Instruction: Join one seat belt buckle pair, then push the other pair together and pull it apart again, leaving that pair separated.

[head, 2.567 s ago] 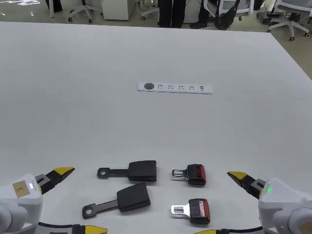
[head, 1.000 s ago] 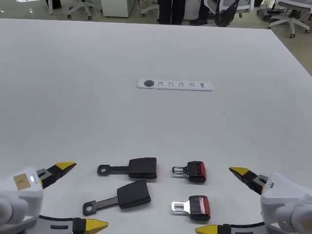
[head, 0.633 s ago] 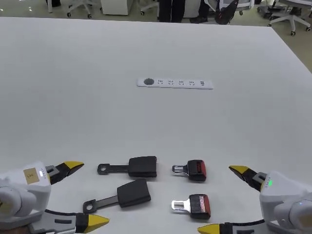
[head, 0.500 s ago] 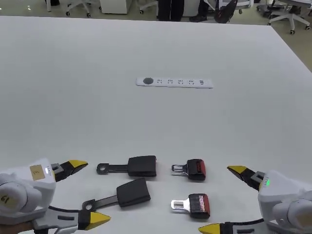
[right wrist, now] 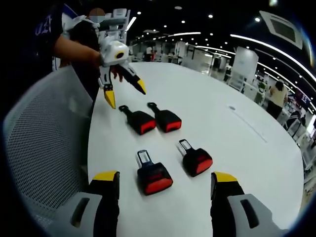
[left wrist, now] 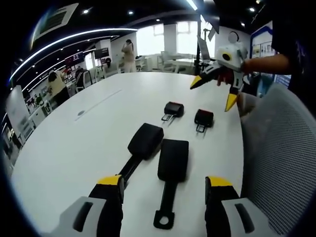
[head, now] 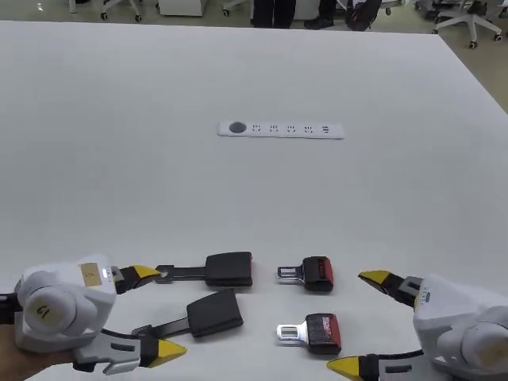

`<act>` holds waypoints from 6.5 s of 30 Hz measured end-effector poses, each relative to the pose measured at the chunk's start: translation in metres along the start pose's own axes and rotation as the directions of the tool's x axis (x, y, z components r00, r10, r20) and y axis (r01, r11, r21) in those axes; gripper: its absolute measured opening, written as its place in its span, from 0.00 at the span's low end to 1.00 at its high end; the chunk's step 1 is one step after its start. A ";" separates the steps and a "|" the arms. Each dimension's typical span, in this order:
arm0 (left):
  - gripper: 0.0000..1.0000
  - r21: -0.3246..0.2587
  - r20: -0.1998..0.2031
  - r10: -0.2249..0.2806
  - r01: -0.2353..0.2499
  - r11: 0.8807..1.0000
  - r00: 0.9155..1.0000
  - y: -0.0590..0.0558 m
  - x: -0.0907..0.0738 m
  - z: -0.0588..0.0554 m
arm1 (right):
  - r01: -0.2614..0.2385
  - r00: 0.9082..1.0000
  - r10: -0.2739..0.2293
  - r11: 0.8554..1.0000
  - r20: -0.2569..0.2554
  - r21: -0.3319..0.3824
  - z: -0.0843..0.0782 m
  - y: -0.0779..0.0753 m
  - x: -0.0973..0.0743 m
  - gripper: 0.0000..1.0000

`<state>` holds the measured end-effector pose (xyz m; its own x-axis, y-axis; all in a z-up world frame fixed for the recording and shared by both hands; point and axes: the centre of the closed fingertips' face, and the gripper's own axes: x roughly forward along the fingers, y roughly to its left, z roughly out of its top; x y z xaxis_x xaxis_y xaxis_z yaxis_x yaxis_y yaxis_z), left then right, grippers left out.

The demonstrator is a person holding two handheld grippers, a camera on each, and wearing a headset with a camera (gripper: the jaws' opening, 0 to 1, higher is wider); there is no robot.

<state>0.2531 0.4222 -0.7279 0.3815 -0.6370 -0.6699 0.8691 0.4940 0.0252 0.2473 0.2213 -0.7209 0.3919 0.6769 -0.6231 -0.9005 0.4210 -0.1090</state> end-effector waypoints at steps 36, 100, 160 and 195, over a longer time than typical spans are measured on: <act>0.38 0.139 -0.219 -0.186 0.220 0.966 0.958 -0.014 0.053 -0.008 | -0.237 0.966 0.211 0.955 -0.152 -0.181 -0.031 0.014 0.031 0.36; 0.33 0.258 -0.309 -0.286 0.369 0.893 0.907 -0.017 0.056 -0.020 | -0.284 0.950 0.248 0.938 -0.188 -0.198 -0.009 0.025 0.060 0.30; 0.32 0.256 -0.308 -0.281 0.364 0.896 0.909 -0.017 0.055 -0.020 | -0.325 0.937 0.287 0.925 -0.199 -0.197 0.011 0.034 0.090 0.28; 0.32 0.260 -0.320 -0.272 0.361 0.896 0.907 -0.017 0.056 -0.021 | -0.326 0.934 0.288 0.929 -0.211 -0.176 0.020 0.043 0.100 0.27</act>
<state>0.2536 0.3906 -0.7817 0.0088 -0.5228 -0.8524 0.9979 0.0588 -0.0258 0.2514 0.3189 -0.7727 0.0671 0.6257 -0.7772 -0.9973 0.0643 -0.0342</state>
